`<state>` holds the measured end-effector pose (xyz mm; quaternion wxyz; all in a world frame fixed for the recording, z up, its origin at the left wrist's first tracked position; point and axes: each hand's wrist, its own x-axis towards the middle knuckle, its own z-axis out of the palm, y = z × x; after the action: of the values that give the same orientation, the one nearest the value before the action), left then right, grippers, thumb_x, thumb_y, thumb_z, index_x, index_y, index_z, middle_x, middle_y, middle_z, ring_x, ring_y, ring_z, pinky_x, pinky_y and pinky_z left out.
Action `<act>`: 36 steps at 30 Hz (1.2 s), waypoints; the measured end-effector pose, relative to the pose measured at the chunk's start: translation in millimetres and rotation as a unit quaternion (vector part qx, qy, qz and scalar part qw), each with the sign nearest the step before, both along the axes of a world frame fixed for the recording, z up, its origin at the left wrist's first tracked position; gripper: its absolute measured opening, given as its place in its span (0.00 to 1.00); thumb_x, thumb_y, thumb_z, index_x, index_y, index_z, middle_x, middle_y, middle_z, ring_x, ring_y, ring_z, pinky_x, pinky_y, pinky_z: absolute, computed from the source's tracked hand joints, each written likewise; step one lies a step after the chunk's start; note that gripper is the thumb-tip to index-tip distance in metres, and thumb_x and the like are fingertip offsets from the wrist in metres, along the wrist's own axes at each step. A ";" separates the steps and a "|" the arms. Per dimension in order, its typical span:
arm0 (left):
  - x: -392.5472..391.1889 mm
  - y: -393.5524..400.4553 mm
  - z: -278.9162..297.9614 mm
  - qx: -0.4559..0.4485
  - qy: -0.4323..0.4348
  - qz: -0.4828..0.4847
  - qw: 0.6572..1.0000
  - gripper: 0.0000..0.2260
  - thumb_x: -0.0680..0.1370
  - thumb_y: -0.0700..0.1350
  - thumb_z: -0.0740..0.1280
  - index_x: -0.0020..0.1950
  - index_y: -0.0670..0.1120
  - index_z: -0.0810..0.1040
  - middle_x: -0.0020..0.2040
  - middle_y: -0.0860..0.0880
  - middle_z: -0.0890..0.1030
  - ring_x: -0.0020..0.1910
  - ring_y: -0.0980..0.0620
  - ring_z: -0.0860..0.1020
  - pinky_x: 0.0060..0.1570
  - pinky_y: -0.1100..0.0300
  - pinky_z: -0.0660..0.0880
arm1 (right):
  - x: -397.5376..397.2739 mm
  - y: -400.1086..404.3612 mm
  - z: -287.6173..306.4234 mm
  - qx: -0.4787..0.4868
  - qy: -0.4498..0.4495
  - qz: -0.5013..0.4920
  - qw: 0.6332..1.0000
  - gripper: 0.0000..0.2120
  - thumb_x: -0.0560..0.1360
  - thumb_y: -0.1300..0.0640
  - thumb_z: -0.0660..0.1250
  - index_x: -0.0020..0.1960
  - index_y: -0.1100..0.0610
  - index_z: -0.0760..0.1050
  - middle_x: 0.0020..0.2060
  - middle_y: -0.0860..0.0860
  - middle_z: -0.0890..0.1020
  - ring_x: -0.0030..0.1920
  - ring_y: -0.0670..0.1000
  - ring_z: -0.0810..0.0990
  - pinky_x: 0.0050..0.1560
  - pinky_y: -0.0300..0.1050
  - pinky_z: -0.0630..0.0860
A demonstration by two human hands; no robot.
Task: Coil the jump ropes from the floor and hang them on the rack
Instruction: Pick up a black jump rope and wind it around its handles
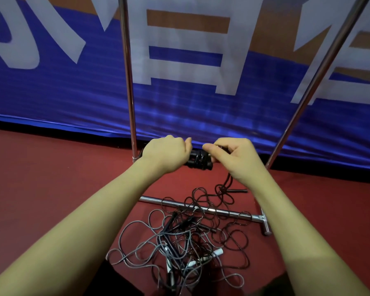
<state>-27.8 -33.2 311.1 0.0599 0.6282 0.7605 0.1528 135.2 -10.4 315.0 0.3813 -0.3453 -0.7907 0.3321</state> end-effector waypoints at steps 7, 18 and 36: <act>3.9 -10.1 7.7 -0.013 0.083 -0.116 0.990 0.22 0.84 0.53 0.46 0.35 0.44 0.66 0.35 0.45 0.71 0.45 0.39 0.76 0.40 0.55 0.63 | 5.2 8.4 -0.4 -0.060 0.028 -0.042 0.997 0.19 0.69 0.54 0.75 0.33 0.68 0.72 0.26 0.56 0.66 0.27 0.45 0.63 0.30 0.38 0.60; 10.2 -23.1 26.1 0.116 -0.073 -0.164 0.977 0.25 0.84 0.51 0.49 0.26 0.45 0.58 0.24 0.49 0.62 0.30 0.43 0.63 0.36 0.53 0.60 | 2.1 8.5 -0.3 -0.178 0.192 -0.010 0.965 0.18 0.70 0.45 0.64 0.30 0.57 0.67 0.20 0.45 0.68 0.20 0.43 0.62 0.21 0.34 0.59; 6.3 11.9 16.5 0.095 -0.279 0.135 0.946 0.11 0.84 0.44 0.47 0.43 0.43 0.61 0.35 0.46 0.67 0.30 0.54 0.63 0.32 0.56 0.55 | -25.3 -1.6 -15.9 -0.221 0.078 0.106 0.966 0.16 0.83 0.58 0.54 0.39 0.59 0.72 0.25 0.47 0.64 0.21 0.43 0.59 0.24 0.38 0.57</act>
<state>-21.4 -21.3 327.5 0.1889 0.4547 0.7729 0.4002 109.9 -12.0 299.1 0.3185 -0.3078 -0.6979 0.5627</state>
